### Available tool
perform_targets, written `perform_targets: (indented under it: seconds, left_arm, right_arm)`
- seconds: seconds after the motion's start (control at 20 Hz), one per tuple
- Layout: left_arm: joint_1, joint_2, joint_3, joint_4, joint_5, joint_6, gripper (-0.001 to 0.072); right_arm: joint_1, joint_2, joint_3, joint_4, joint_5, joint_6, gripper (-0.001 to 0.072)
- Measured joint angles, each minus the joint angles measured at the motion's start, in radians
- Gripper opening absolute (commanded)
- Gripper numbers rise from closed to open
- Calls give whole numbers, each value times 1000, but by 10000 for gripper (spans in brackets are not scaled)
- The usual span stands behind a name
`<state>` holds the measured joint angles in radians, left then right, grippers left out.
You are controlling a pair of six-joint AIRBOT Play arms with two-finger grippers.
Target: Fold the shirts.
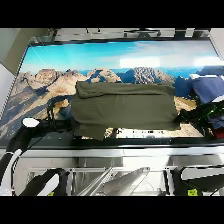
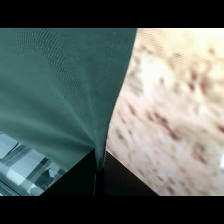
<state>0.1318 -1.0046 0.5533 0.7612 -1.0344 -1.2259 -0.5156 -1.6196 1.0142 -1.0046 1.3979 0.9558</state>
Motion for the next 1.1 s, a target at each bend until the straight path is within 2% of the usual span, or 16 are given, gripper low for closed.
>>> perform_targets:
  seconds: [0.25,0.5,0.9,1.1]
  left_arm:
    - [0,-98,177,1,-85,7,23]
    - [-45,-279,467,-2,-118,19,23]
    - [-89,-681,923,-6,-110,49,24]
    - [-106,-856,1098,-6,-111,67,23]
  right_arm:
    - [-28,2,33,31,10,10,15]
    - [-10,3,124,224,5,-3,15]
    - [74,-100,179,438,-244,-66,15]
    - [88,-186,220,508,-311,-99,15]
